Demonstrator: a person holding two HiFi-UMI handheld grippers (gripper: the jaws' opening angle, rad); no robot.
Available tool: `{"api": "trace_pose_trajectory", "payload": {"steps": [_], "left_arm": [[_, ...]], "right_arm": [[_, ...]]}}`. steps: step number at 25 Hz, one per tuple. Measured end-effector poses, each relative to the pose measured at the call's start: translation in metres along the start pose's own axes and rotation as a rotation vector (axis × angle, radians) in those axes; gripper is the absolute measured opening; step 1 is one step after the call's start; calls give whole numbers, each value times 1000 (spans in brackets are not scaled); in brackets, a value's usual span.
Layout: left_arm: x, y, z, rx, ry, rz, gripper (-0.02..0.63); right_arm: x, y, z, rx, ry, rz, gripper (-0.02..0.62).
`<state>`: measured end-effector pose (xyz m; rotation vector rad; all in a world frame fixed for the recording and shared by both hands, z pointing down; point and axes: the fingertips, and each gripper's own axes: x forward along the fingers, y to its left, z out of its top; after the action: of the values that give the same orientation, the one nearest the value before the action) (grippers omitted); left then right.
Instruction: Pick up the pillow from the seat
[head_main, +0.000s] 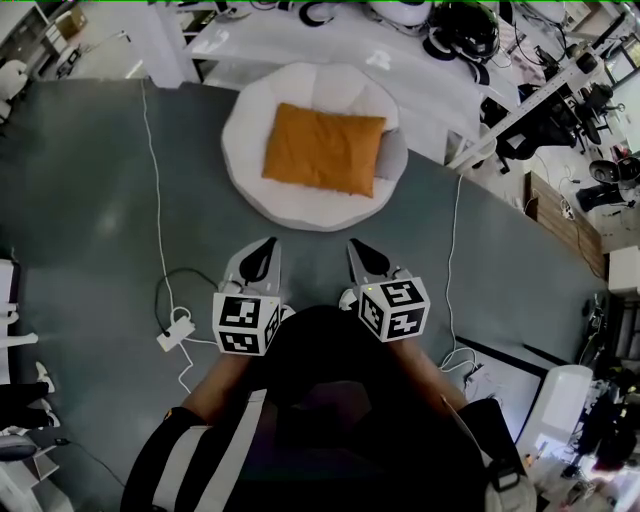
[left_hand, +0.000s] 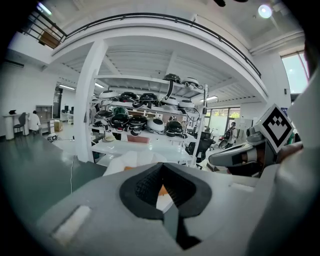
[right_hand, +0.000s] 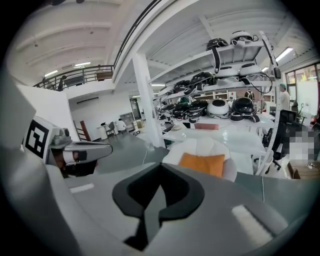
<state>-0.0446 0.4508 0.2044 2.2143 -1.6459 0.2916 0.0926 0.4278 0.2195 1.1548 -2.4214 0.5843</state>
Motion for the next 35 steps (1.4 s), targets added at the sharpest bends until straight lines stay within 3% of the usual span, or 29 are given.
{"api": "trace_pose_trajectory", "payload": {"steps": [7, 15, 35], "left_arm": [[-19, 19, 0, -20, -15, 25, 3], [11, 36, 3, -32, 0, 65, 2], [208, 67, 70, -12, 103, 68, 3]], "right_arm": [[5, 23, 7, -25, -15, 7, 2], [41, 9, 15, -34, 13, 44, 2], [179, -134, 86, -12, 83, 33, 3]]}}
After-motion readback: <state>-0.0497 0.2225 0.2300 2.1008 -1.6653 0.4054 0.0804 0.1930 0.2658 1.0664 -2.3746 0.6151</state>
